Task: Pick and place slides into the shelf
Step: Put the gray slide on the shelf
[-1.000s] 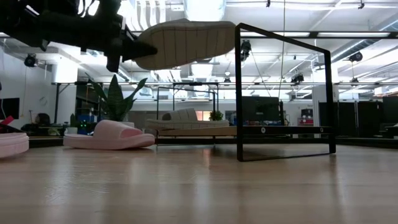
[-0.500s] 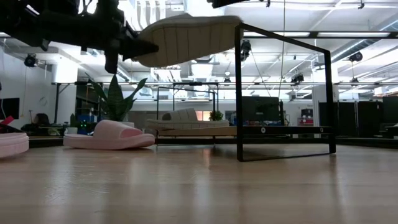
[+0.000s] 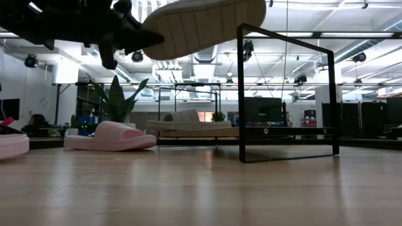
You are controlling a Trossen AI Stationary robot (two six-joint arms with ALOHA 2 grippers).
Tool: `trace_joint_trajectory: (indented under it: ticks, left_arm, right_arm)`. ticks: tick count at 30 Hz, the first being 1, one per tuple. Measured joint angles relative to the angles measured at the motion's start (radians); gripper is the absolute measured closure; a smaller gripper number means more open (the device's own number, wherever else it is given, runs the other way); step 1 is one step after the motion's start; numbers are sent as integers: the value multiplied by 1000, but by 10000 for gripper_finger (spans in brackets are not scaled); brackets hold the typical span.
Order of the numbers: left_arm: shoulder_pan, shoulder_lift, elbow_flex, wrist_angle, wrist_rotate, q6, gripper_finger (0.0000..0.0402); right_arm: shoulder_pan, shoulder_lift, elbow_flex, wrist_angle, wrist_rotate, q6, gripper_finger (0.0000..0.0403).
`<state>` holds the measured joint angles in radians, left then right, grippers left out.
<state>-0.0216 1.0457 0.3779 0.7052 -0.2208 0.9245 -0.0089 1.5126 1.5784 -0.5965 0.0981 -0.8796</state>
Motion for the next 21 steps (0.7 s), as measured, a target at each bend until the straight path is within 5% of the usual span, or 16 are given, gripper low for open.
trace_joint_trajectory:
  ticks: [15,21]
  left_arm:
    - [2,160,125,-16,8,30,390]
    - [3,179,136,-14,2,50,390]
  right_arm:
    - [-1,5,1,-76,-71,16,252]
    - [-3,5,3,-148,14,16,252]
